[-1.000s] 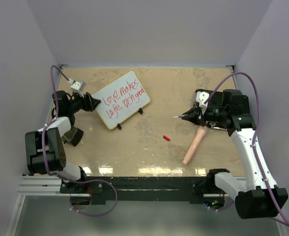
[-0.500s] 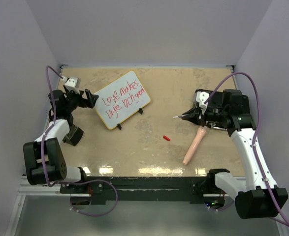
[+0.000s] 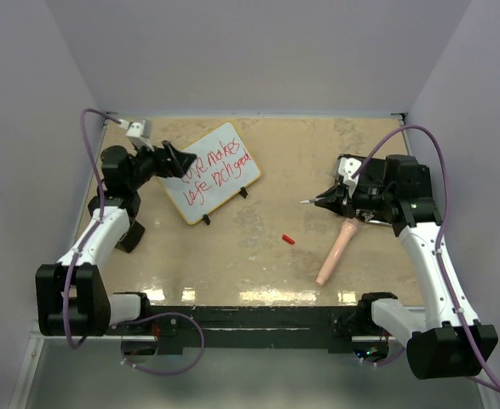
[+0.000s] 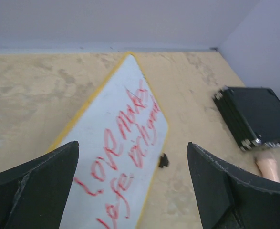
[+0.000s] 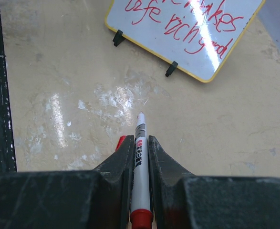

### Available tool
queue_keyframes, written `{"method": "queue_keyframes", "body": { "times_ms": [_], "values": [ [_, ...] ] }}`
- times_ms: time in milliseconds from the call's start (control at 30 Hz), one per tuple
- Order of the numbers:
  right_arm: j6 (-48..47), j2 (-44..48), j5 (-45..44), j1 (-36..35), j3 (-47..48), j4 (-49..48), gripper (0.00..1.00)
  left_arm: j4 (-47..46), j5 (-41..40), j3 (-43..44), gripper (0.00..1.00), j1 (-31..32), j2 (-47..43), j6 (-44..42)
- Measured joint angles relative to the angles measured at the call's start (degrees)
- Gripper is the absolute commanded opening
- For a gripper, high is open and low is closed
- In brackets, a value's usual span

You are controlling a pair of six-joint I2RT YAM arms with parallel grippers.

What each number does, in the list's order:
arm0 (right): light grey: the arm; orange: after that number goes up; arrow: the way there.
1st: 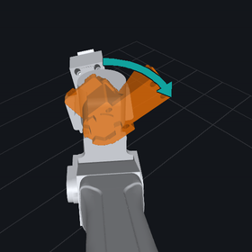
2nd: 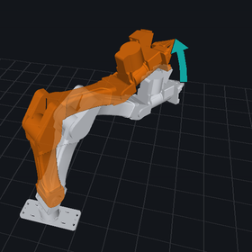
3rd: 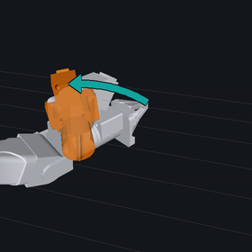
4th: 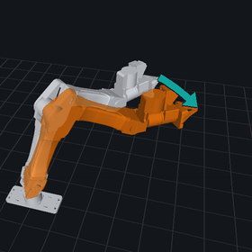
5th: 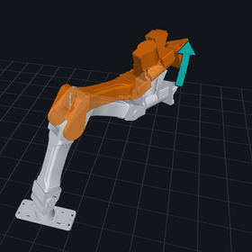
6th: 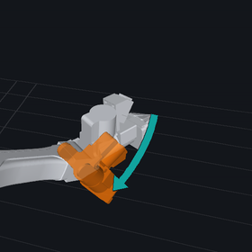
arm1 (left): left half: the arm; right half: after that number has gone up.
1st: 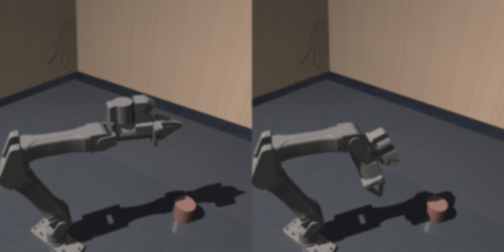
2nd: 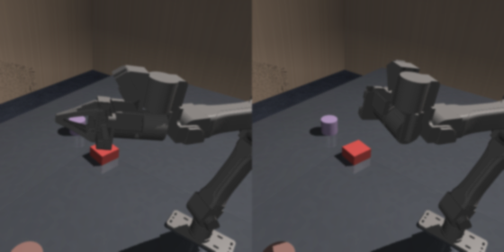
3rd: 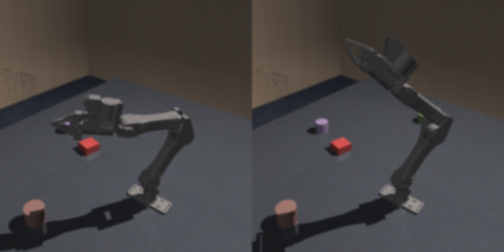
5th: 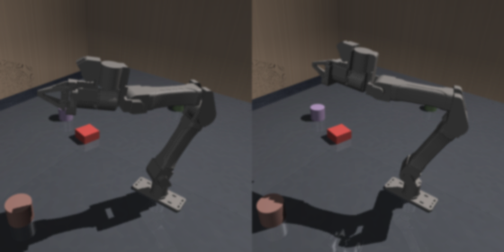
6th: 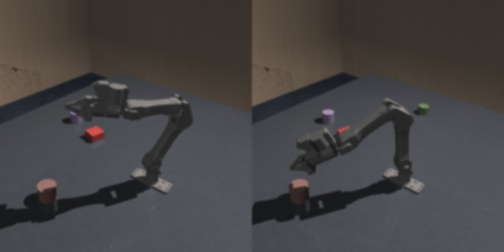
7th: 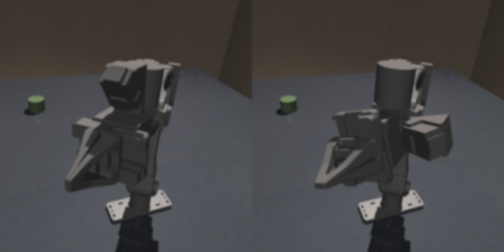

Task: Write a sentence on the whiteboard
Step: Place the whiteboard on the whiteboard stand, then close the whiteboard marker at the center of the board.

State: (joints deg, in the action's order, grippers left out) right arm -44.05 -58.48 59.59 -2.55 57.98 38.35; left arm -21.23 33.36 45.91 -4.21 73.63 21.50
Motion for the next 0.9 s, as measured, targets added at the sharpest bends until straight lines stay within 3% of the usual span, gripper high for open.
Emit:
{"method": "queue_keyframes", "body": {
  "times_ms": [167, 333, 500, 667, 700, 900],
  "values": [
    [0.59, 0.02, -1.01, 0.42, -0.42, -0.39, 0.0, 4.83, -2.29, -1.49, 1.0, 15.54, -5.97, -0.94],
    [0.98, 1.6, -3.19, 0.7, -3.41, -1.22, 0.0, 10.03, -1.36, -0.98, 1.0, 25.07, -8.24, -10.93],
    [1.25, 2.51, -5.55, 1.14, -4.85, -1.16, 0.0, 21.92, 2.99, 7.63, 0.87, 31.87, 3.74, -24.87],
    [1.44, 2.1, -6.86, 2.14, -4.85, -1.16, 0.0, 34.16, 2.12, 17.09, 0.77, 39.54, 18.75, -37.53],
    [1.44, 1.86, -7.1, 2.21, -4.85, -1.16, 0.0, 35.54, 1.6, 17.64, 0.69, 41.09, 20.83, -39.98],
    [1.42, 0.52, -7.67, 2.23, -4.85, -1.03, 0.0, 39.3, 0.28, 19.58, 0.65, 47.01, 29.22, -51.82]
  ]
}}
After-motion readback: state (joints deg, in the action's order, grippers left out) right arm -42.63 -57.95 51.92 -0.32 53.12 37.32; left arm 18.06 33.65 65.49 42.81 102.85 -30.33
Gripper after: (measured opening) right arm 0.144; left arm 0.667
